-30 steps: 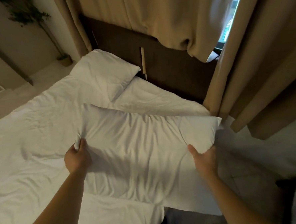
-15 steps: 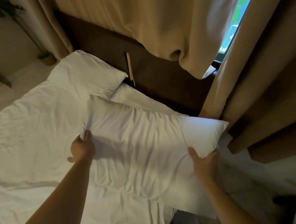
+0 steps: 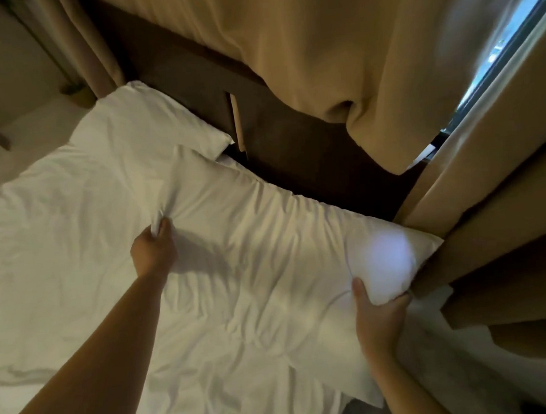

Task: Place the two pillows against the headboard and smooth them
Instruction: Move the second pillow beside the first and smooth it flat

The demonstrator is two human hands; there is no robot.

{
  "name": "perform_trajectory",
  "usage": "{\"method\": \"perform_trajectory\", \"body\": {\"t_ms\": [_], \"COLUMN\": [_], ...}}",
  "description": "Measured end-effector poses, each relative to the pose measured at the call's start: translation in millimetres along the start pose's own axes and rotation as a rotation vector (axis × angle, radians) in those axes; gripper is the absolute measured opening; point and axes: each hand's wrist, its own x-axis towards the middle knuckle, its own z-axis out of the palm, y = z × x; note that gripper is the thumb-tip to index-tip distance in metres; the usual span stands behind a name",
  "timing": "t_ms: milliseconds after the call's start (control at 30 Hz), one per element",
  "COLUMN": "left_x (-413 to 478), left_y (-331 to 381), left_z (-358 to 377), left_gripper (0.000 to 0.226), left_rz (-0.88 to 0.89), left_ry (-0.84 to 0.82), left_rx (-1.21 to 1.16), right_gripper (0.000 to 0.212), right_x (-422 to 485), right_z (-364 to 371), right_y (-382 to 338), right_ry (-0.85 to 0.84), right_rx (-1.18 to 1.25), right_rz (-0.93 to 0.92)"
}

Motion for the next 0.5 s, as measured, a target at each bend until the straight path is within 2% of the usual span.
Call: {"method": "perform_trajectory", "body": {"t_ms": [300,500], "left_x": [97.5,143.4], "left_y": [22.2,21.2], "left_z": [90.9,150.6], "left_gripper": [0.047,0.057], "left_rz": [0.073,0.091], "left_ry": [-0.109,-0.156], "left_rx": [-0.048,-0.043], "right_gripper": [0.103,0.101], "right_x": [43.4,72.2], "right_z": [81.4,108.3], "right_y": [0.7,15.7], "right_ry": [0.156,0.206], "right_rx": [0.089,0.06], "right_rz": [0.051,-0.068]}}
